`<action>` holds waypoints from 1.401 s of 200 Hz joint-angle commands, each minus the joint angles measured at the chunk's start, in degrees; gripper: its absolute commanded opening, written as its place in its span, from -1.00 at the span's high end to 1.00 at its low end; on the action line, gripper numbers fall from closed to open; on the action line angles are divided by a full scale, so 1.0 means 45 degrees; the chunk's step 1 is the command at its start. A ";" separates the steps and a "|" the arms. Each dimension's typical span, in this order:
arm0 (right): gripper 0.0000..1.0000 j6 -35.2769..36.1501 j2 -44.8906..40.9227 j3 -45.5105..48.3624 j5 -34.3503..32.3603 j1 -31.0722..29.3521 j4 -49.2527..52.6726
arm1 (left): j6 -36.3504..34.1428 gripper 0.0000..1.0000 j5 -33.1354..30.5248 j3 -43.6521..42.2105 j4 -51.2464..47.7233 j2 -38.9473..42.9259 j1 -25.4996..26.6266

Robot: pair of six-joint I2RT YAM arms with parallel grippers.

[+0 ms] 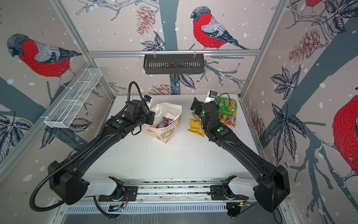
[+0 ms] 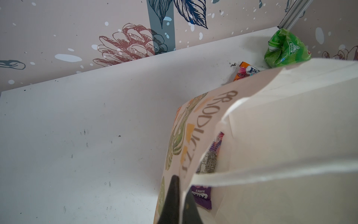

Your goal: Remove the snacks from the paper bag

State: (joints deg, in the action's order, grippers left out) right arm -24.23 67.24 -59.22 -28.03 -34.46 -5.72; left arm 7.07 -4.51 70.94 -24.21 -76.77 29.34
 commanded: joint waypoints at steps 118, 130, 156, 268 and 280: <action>-1.00 -0.1506 -0.2836 0.1927 0.3149 -0.0067 0.3226 | 0.0284 -0.28 0.0848 0.1449 -0.0411 -0.0103 -0.0215; -1.00 -0.1370 -0.2844 0.1899 0.3572 0.0067 0.3154 | 0.0265 -0.29 0.0880 0.1684 -0.0618 -0.0180 -0.0223; -1.00 -0.1077 -0.2821 0.1758 0.4318 0.0452 0.3092 | 0.0362 -0.45 0.0689 0.2453 -0.1394 -0.0433 -0.0230; -0.99 -0.0085 -0.3146 0.2000 0.6119 0.1405 0.3111 | -0.0341 -0.60 -0.0165 0.7750 -0.6506 -0.4098 -0.0642; -1.00 -0.0085 -0.3180 0.2128 0.6289 0.1518 0.3039 | -0.0321 -0.56 -0.0455 0.8145 -0.6748 -0.4458 -0.0667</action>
State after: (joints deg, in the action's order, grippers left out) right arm -25.82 53.32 -50.30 -1.72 -28.34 9.06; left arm 6.13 -4.34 104.88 -49.52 -94.76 26.55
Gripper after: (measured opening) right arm 0.998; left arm 0.792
